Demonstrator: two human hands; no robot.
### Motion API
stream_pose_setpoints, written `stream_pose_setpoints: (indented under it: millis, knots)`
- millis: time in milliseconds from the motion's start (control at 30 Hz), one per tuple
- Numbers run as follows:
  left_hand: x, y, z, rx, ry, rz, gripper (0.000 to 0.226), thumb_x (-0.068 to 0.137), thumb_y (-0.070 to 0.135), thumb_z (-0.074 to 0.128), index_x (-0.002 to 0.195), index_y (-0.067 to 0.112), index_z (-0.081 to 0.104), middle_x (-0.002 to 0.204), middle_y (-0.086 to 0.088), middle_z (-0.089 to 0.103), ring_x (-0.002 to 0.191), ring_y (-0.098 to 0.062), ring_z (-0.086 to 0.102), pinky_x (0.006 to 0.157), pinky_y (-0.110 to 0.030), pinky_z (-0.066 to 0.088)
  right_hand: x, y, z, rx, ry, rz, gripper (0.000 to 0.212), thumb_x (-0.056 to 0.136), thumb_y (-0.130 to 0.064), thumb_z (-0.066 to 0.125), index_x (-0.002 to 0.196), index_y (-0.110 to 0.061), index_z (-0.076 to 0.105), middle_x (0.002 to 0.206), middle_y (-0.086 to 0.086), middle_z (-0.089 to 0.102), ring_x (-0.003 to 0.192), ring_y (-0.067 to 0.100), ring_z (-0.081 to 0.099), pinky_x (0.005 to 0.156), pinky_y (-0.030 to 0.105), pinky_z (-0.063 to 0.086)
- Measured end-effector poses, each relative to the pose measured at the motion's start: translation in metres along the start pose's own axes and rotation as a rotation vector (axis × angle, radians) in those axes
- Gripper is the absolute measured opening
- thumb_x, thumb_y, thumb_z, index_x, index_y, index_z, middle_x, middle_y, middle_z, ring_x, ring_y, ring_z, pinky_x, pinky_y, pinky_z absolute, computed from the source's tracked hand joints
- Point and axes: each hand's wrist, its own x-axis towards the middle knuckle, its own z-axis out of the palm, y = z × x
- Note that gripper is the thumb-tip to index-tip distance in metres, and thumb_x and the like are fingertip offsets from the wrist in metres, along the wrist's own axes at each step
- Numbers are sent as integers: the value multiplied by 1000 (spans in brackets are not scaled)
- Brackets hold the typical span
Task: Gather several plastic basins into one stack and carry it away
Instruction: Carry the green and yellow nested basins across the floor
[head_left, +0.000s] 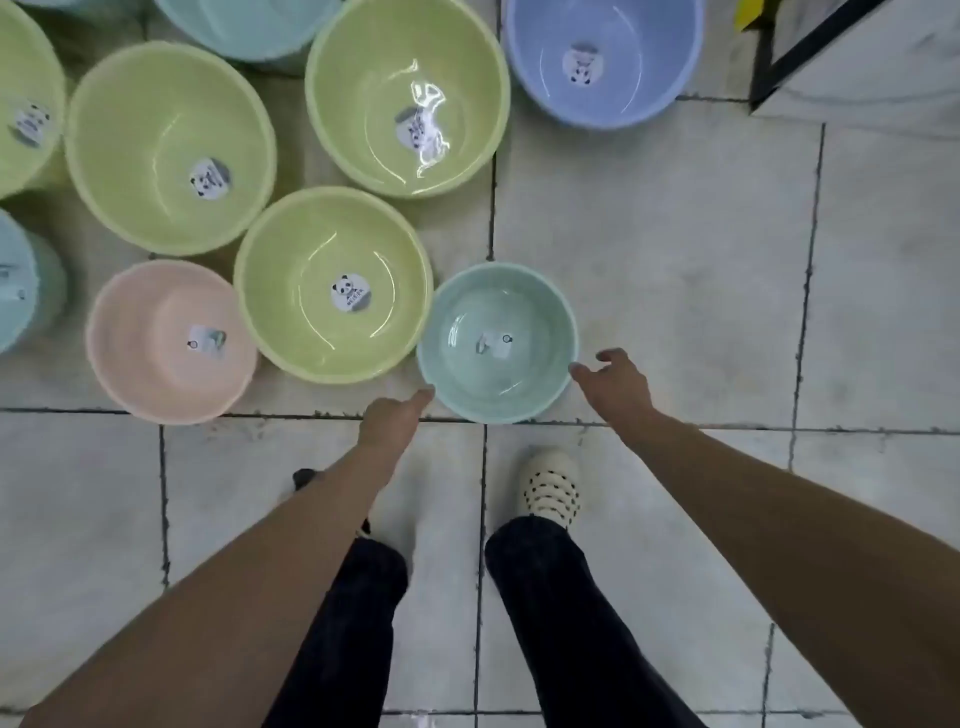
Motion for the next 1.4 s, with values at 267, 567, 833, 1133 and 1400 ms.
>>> stream_pose_setpoints:
  millis: [267,567,833,1133,1400]
  knots:
    - [105,-14,66,-399,52,133,48,84,26,75,123,15,48,121,-6,60,96,-21,64,77,-40,60,100,32,68,88,44,-10,54,97,-23,50,148,-17,33,134,14,58,113,33,59,91,36,47]
    - [124,-36,79,-150,61,313,20,85,12,64,102,20,57,95,-2,65,96,-27,66,82,-43,59,104,59,71,176,61,-8,58,86,-2,48,139,-23,40,110,5,56,96,27,54,73,31,48]
    - [30,-23,20,-92,-61,461,41,86,14,63,123,18,47,98,5,59,90,-17,59,67,-24,48,2,20,10,152,48,-5,53,82,0,58,126,-23,40,108,10,57,95,32,59,74,44,56]
    - [-69,-19,-206,-324,156,401,49,87,6,60,132,15,45,111,1,57,102,-21,56,80,-30,47,-149,-178,46,2,-83,-290,54,85,0,51,134,-20,41,105,8,58,95,33,58,73,38,51]
    - [-101,-83,-356,-424,235,277,51,74,24,60,122,18,46,114,-4,60,104,-26,59,78,-34,50,-254,-295,135,-176,-217,-452,60,86,3,50,141,-16,35,100,5,53,90,29,54,67,28,40]
